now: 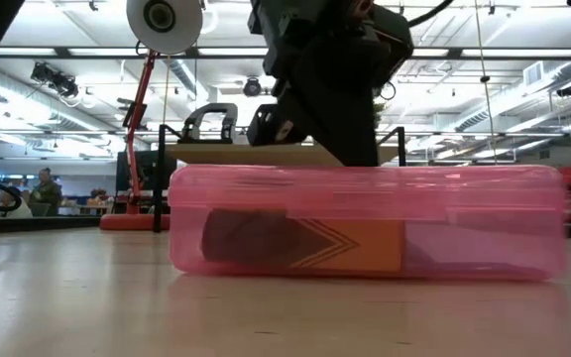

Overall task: Pack school essentials
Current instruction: Close the pink supply box

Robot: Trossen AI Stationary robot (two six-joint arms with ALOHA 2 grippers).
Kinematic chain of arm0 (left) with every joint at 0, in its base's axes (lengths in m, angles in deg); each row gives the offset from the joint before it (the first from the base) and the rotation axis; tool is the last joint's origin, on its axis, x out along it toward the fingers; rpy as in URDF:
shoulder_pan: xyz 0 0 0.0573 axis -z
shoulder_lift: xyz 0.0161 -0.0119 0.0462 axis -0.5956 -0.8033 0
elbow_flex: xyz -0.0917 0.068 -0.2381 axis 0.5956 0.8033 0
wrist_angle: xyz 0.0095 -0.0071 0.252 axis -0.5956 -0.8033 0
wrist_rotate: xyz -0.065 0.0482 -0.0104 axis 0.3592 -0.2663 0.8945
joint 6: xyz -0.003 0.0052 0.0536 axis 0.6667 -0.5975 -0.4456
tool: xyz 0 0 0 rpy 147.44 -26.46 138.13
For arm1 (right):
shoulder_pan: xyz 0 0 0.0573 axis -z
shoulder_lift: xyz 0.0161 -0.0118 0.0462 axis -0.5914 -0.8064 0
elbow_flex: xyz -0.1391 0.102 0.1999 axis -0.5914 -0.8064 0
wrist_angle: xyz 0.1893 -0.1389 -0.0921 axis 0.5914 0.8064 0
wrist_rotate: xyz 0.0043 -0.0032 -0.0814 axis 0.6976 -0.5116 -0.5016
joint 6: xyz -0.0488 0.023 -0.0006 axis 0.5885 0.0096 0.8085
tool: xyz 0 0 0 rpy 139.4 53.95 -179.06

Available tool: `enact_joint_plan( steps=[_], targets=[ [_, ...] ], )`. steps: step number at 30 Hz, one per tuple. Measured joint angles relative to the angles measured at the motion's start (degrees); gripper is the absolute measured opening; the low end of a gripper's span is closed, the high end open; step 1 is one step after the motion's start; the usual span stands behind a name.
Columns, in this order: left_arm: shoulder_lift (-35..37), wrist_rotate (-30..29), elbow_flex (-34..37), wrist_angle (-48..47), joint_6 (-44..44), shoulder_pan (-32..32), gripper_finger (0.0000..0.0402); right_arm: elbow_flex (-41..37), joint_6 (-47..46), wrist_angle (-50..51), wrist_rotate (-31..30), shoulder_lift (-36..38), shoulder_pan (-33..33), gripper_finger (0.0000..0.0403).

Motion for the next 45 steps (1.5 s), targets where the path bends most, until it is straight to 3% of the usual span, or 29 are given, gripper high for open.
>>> enact_joint_plan(
  steps=[9, 22, 30, 36, 45],
  targets=[
    [5.03, -2.84, 0.26, -0.65, -0.07, -1.2, 0.0013, 0.0, 0.02, 0.04, 0.0, 0.0, 0.0, 0.0006],
    [5.16, -2.42, 0.16, 0.89, 0.22, 0.94, 0.0018, 0.0, -0.4, 0.06, 0.0, -0.02, 0.0, 0.0006],
    [1.23, -7.46, 0.11, -0.29, -1.57, 2.02, 0.0006, -0.02, -1.01, 0.06, 0.29, -0.04, 0.0, 0.0006],
    [-3.37, -7.24, 0.21, -2.42, -1.25, -0.03, 0.0019, -0.04, -2.5, -0.1, 1.32, 0.07, -0.44, 0.0006],
    [-3.65, -5.45, 0.2, -2.22, -3.18, -1.19, 0.0008, -0.04, -2.56, 0.7, 1.73, 1.75, -0.86, 0.0006]
  ],
)
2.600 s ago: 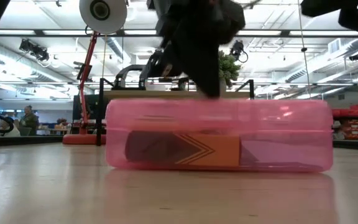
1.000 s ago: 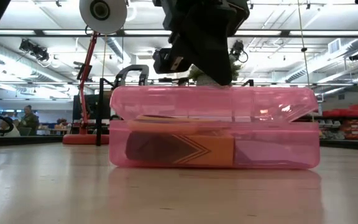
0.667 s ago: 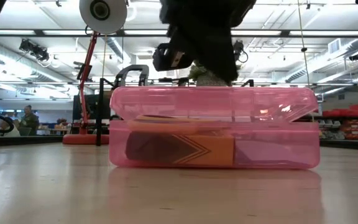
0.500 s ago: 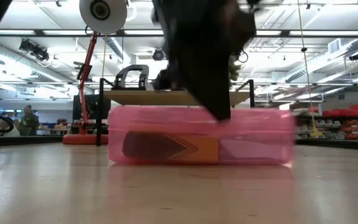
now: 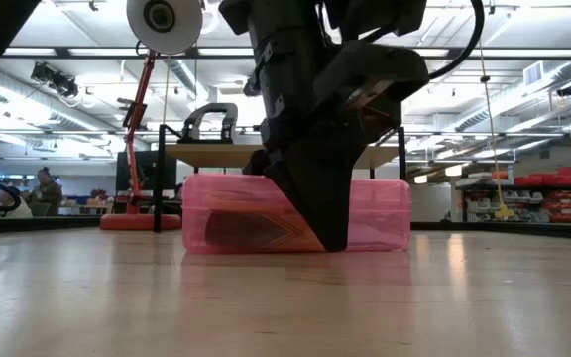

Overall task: Pack school essentials
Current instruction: Close the pink supply box

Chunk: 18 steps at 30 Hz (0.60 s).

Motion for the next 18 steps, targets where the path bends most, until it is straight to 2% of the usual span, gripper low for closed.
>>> enact_joint_plan(
  steps=[5, 11, 14, 18],
  targets=[
    [1.55, 4.34, 0.0, -0.48, -0.1, -0.21, 0.001, 0.0, 0.0, -0.13, -0.03, 0.77, -0.02, 0.0006],
    [7.19, 4.48, -0.02, -0.87, -0.27, 0.01, 0.0019, 0.0, 2.35, 0.18, -2.07, 3.2, -0.34, 0.0006],
    [10.64, 4.49, -0.02, -1.07, -0.09, 0.03, 0.0014, 0.0, 3.53, 1.49, -5.38, 4.8, -0.39, 0.0006],
    [15.43, 3.17, -0.04, -1.2, -1.62, -0.27, 0.0006, 0.0, 3.91, 2.84, -12.65, 5.57, 0.13, 0.0006]
  ],
)
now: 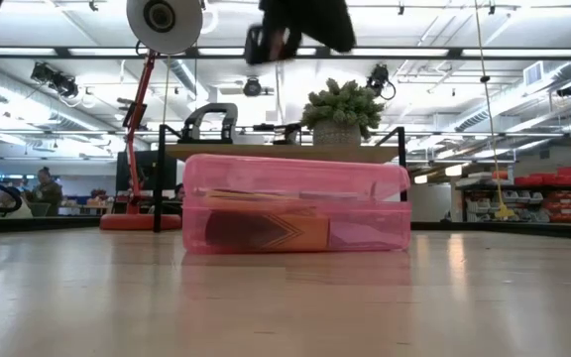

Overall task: Pack school essentials
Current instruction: Close the pink supply box

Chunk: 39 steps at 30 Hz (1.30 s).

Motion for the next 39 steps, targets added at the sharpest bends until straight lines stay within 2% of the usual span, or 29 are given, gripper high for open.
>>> enact_joint_plan(
  steps=[5, 7, 10, 15, 20, 26, 33, 39],
  targets=[
    [5.28, -11.13, -0.13, -6.49, -6.33, -2.36, 0.0009, 0.0, 1.45, -0.63, -6.12, -1.66, 2.19, 0.0006],
    [5.45, -12.24, -0.13, -10.48, -10.6, -4.12, 0.0009, 0.0, 3.66, -1.73, -7.49, -2.55, 3.62, 0.0006],
    [4.39, -7.99, 0.88, -12.56, -15.49, -6.75, 0.0004, 0.0, 8.85, -4.89, -7.55, -3.55, 6.2, 0.0006],
    [4.09, -4.45, 8.45, -7.08, -18.17, -9.45, 0.0008, 0.02, 16.86, -9.04, -6.67, -4.08, 10.84, 0.0006],
    [4.08, 2.12, 17.94, 1.57, -19.23, -10.92, 0.0004, -0.28, 18.01, -8.88, -6.3, -4.11, 14.38, 0.0006],
    [4.64, 4.25, 25.98, 10.96, -17.72, -10.93, 0.0009, -0.85, 18.03, -9.86, -5.3, -4.11, 18.33, 0.0006],
    [4.37, 5.79, 27.44, 15.5, -17.7, -11.2, 0.0005, -7.87, 17.51, -21.93, 1.61, -4.11, 20.77, 0.0006],
    [4.26, 6.51, 27.52, 16.2, -17.54, -12.09, 0.0008, -8.98, 12.16, -23.06, 5.3, -6.71, 18.17, 0.0006]
  ],
)
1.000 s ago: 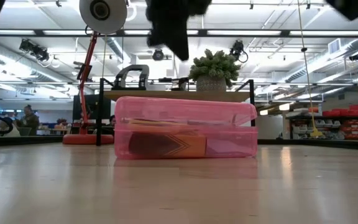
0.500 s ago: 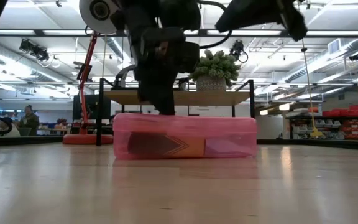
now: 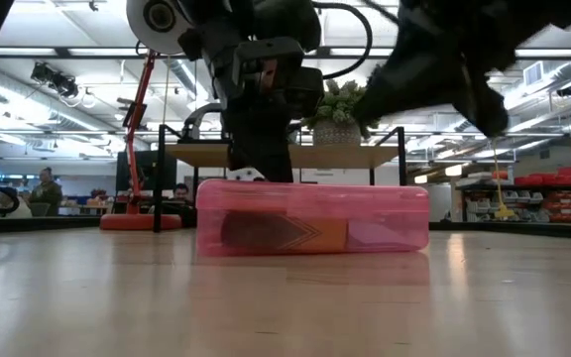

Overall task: Pack school essentials
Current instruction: Close the pink supply box

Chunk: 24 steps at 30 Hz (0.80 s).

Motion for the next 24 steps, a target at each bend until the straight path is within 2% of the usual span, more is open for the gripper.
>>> enact_joint_plan(
  steps=[4, 8, 14, 20, 24],
  targets=[
    [-0.03, 1.8, 0.04, 1.0, 1.52, -0.71, 0.0004, 3.09, -2.33, -0.14, 3.71, -6.48, -1.2, 0.0006],
    [-0.11, 2.79, 0.04, 1.16, 2.15, -0.77, 0.0011, 7.43, -1.23, 3.13, 3.69, -11.05, -0.69, 0.0006],
    [-0.15, 3.37, 0.09, 1.83, 2.43, -0.58, 0.0004, 10.16, -4.79, 10.36, 0.7, -13.45, 1.09, 0.0006],
    [-0.15, 3.7, 0.11, 1.97, 3.25, -0.73, 0.0011, 9.79, -4.08, 14.1, 2.89, -14.53, 1.37, 0.0006],
    [-0.2, 4.2, 0.11, 1.99, 4.34, -0.53, 0.0004, 9.94, -4.89, 14.1, -0.34, -14.33, 1.16, 0.0006]
  ],
)
